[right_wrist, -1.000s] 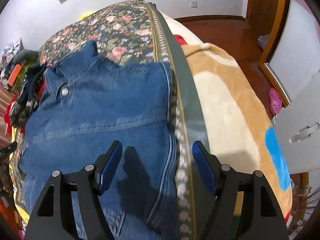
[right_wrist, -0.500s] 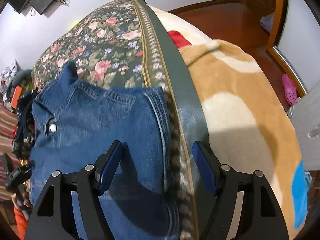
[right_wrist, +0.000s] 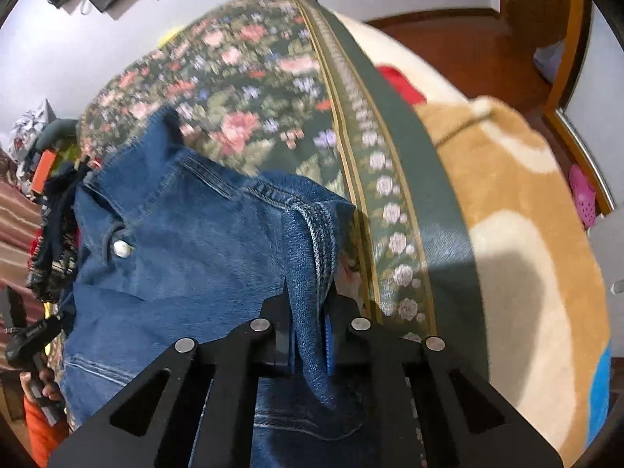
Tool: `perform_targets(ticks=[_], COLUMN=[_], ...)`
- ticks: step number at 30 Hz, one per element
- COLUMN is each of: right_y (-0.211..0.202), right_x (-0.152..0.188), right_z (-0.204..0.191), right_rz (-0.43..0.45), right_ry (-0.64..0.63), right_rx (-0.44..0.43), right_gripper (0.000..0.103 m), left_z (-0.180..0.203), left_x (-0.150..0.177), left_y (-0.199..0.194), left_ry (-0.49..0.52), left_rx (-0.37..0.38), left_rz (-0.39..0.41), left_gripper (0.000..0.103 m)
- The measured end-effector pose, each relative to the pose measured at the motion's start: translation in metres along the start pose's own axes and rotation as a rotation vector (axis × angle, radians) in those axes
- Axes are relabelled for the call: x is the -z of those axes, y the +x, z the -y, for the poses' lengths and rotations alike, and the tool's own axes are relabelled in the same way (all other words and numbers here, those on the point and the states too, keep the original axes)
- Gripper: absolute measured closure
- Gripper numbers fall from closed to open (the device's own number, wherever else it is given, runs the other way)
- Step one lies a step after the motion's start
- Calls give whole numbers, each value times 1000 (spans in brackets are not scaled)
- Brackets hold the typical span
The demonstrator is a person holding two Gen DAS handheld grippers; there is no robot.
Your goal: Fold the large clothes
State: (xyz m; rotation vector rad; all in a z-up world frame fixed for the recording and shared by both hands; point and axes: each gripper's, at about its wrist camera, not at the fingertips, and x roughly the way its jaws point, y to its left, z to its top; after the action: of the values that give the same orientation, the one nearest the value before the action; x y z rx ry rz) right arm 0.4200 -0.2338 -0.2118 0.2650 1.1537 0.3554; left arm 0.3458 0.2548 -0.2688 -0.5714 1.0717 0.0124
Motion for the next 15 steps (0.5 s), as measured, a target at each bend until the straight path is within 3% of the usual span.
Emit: perform_targets(ticks=[3,7,15], right_y=[-23,-55,-93], right_x=[-4,-9,-26], right_z=[-1,-11,-31], right_rz=[55,132,236], right_ry=[15,-5,-73], right_rx=[-38,-68,-44], right_gripper=[95,96,96], left_z=[23,59,104], left_x=[4,9,-1], left_y=[-22,-54,-108], left_ry=[67,143,275], left_rx=[-27,-6,-17], left_rz=[38,92,188], left_gripper=[96,97,97])
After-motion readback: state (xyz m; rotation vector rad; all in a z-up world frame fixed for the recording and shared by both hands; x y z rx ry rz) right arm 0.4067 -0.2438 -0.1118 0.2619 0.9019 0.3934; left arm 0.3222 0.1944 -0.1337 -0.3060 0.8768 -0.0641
